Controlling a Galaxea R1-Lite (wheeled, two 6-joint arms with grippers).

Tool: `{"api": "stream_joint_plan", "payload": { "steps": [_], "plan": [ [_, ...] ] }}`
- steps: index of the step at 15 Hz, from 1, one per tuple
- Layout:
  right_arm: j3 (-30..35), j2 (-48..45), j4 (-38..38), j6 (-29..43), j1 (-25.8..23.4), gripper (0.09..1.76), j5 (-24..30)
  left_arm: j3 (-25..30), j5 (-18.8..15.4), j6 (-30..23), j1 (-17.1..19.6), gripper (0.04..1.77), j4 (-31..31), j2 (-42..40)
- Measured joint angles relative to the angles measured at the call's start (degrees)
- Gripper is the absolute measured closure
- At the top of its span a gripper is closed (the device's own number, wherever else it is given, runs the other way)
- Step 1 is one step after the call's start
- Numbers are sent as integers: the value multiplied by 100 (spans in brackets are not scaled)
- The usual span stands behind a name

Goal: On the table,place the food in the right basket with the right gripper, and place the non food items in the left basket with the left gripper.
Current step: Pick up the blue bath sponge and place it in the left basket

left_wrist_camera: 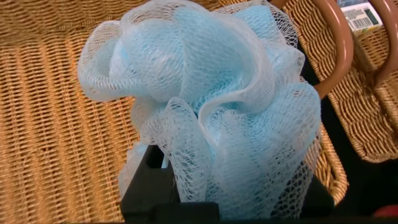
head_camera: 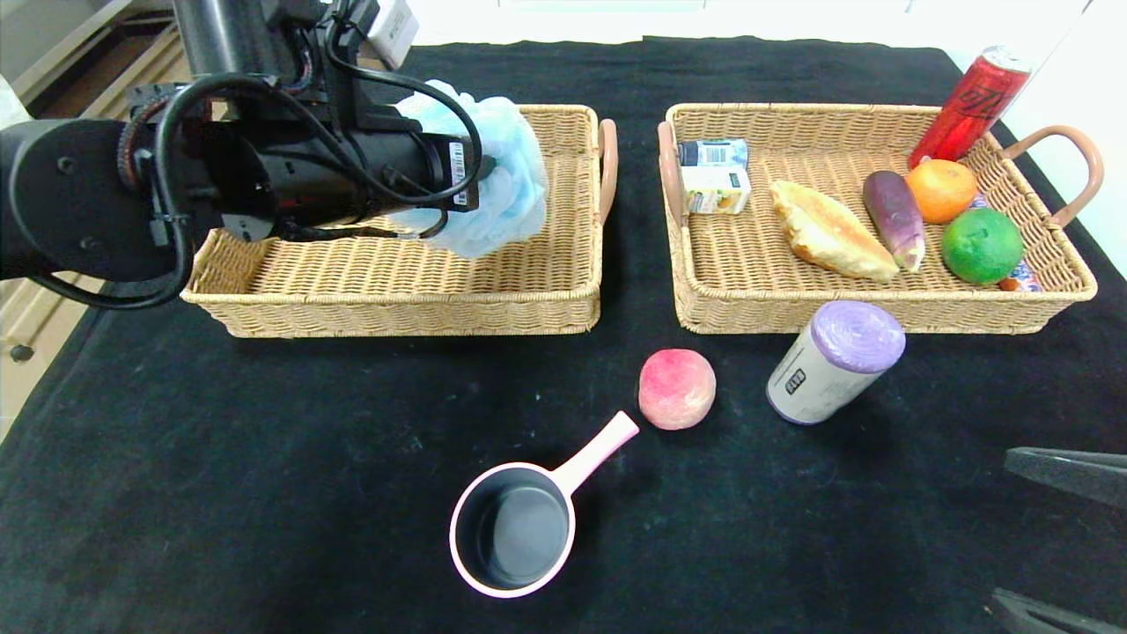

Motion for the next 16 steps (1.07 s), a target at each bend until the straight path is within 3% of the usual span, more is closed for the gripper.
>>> {"api": "stream_joint_plan", "payload": {
  "steps": [7,12,16],
  "plan": [
    [6,-26,-2,1,0,14,-2,-646,-45,-11,41,116,-243,649],
    [13,-26,-2,1,-2,14,-9,-769,-26,-44,41,69,-249,836],
    [24,-24,0,0,0,14,-6,-778,-12,-44,41,45,-245,855]
  ]
}}
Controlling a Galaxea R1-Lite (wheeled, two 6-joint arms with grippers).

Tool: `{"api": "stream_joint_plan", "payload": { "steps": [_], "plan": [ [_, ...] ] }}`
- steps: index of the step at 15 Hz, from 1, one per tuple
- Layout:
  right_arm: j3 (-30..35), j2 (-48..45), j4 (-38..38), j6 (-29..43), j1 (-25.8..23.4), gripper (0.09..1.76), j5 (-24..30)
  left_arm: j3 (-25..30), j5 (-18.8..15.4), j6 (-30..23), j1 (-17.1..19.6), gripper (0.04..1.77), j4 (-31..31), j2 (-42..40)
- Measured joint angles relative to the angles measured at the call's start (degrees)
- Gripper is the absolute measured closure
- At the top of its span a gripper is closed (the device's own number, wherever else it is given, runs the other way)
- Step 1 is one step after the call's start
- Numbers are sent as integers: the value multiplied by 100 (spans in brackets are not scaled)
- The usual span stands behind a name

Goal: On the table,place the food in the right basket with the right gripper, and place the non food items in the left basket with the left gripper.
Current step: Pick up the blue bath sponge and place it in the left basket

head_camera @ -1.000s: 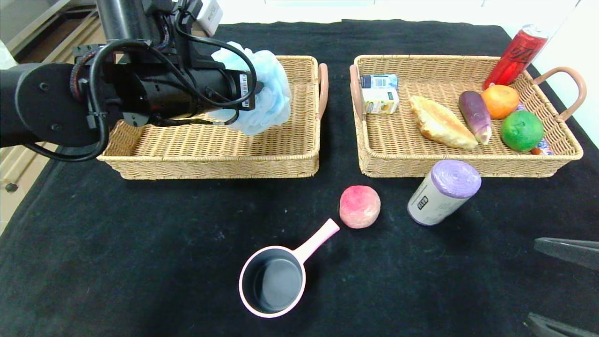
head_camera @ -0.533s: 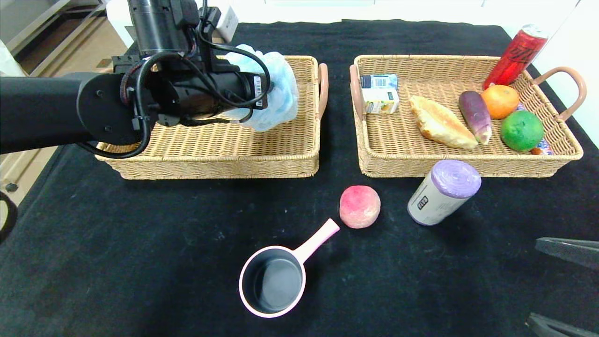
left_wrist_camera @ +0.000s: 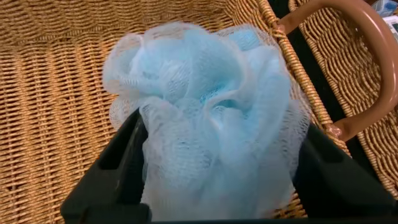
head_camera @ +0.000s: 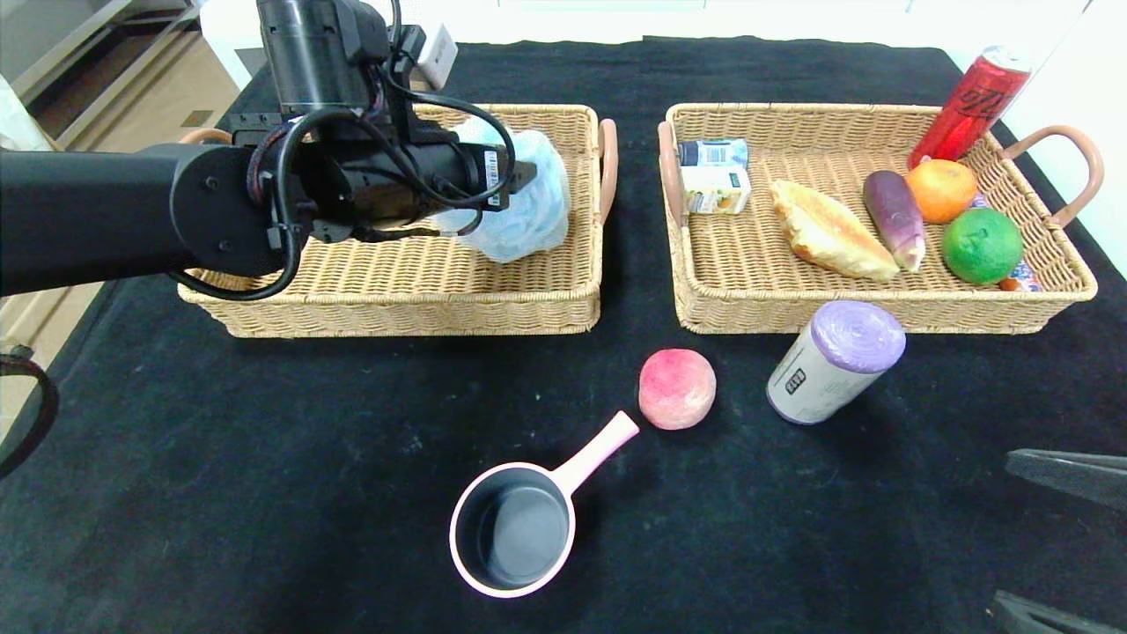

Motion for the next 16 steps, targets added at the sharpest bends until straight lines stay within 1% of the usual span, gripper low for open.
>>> {"api": "stream_joint_plan", "payload": {
  "steps": [3,8,12,16],
  "plan": [
    [-2,-1,0,0,-2,14,0,22,12,22,0,34,68,-22],
    [9,-4,2,1,-2,14,6,68,48,46,1,23,129,-126],
    [11,-15,5,1,-2,14,6,210,54,52,-18,17,758,-514],
    [22,-45,6,0,1,14,4,562,83,44,-18,14,1117,-1050]
  ]
}}
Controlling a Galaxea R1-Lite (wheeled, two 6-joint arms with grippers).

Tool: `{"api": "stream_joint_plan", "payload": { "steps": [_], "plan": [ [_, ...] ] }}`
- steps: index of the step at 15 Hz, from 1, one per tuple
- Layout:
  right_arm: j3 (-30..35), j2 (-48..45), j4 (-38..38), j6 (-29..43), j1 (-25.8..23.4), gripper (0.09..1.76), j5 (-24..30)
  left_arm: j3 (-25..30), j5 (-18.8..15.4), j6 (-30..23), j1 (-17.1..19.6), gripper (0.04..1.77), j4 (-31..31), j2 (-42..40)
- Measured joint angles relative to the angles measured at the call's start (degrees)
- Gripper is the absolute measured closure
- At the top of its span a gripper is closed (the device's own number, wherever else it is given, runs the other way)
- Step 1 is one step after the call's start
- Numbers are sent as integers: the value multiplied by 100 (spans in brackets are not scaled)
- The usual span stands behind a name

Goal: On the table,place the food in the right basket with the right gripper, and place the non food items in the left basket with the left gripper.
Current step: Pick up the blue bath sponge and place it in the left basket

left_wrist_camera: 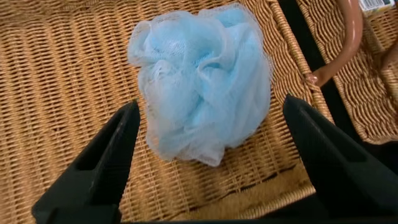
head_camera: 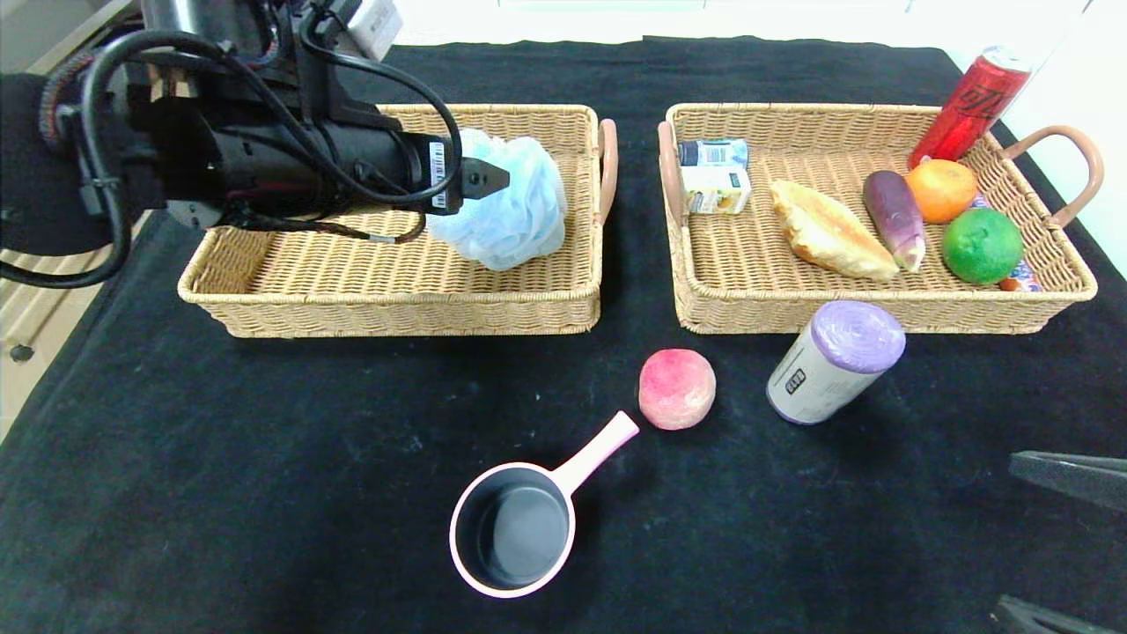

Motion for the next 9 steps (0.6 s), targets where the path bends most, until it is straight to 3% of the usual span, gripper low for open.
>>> {"api": "stream_joint_plan", "payload": {
  "steps": [4,6,9],
  "plan": [
    [15,-30,11,-5,11,14,0,406,50,-30,-56,12,530,-588],
    [26,-30,13,-10,16,14,2,786,45,-46,-240,12,759,-924],
    [37,-30,13,-10,22,14,0,1340,67,-55,-612,11,1660,-1420]
  ]
}}
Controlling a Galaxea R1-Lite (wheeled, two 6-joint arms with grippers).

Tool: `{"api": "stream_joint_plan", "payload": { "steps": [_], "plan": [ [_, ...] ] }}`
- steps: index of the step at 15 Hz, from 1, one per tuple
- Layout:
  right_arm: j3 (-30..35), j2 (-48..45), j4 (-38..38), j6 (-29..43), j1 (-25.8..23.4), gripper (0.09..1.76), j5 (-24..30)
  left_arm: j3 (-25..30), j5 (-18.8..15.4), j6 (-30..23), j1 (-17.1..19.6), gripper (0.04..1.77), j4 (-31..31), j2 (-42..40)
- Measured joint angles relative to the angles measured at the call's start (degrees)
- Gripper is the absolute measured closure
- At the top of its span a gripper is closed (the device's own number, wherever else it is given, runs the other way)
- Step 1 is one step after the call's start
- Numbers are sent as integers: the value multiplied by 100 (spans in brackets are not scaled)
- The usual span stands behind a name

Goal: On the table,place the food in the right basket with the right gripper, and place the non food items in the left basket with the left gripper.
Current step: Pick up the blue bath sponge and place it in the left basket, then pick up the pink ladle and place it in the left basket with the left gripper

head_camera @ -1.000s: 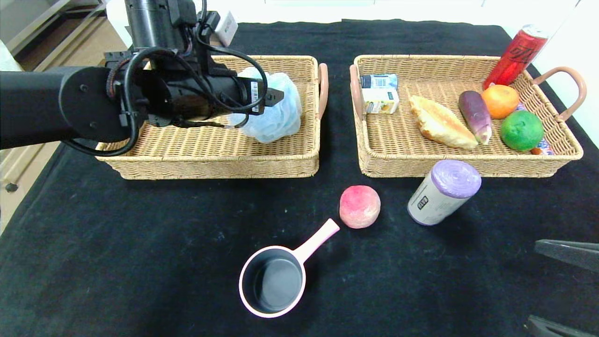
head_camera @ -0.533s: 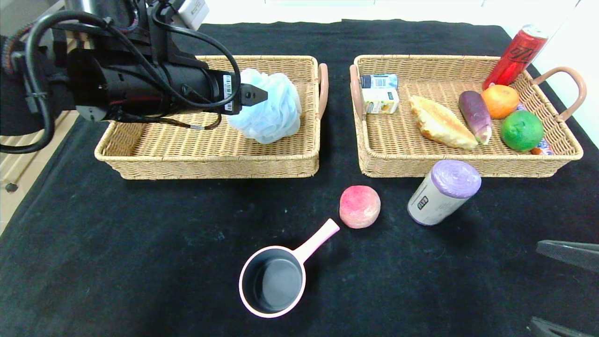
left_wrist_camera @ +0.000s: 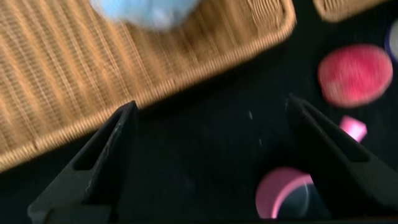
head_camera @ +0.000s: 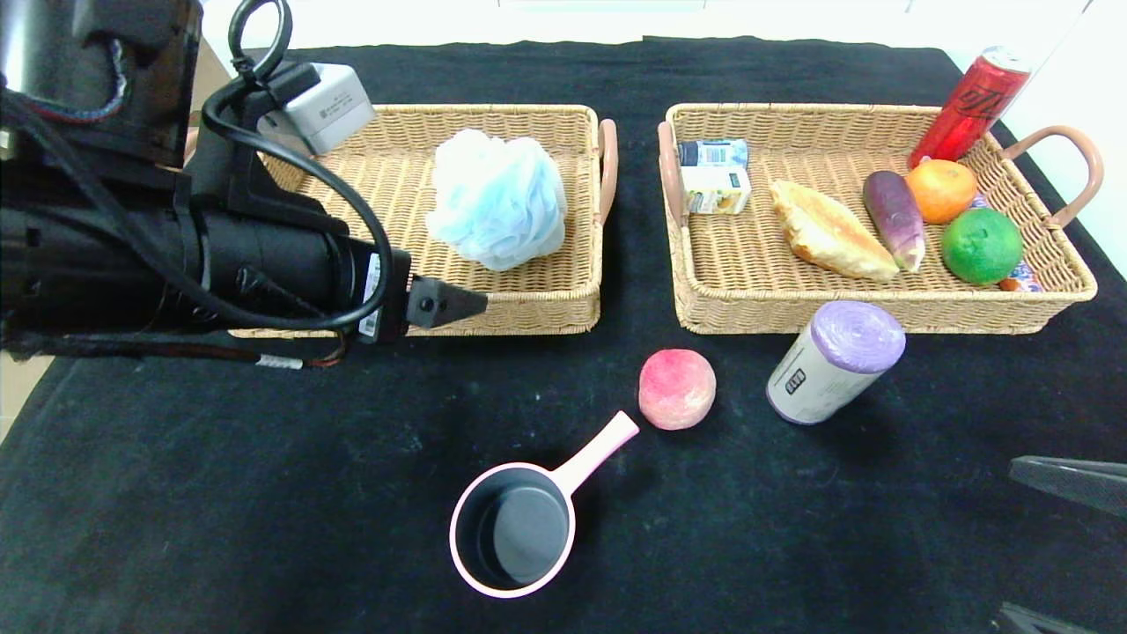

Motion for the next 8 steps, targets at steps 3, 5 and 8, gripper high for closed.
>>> {"api": "stream_joint_plan", "payload": {
  "steps": [3,5,8],
  "plan": [
    [-2,6,-2,2,-4,14,2,385,-77,18,-191,11,769,-313],
    [-2,12,-2,0,-9,14,0,651,-118,41,-307,11,874,-444],
    [-2,11,-6,-9,-17,14,0,1200,-6,55,-730,10,534,-556]
  ]
}}
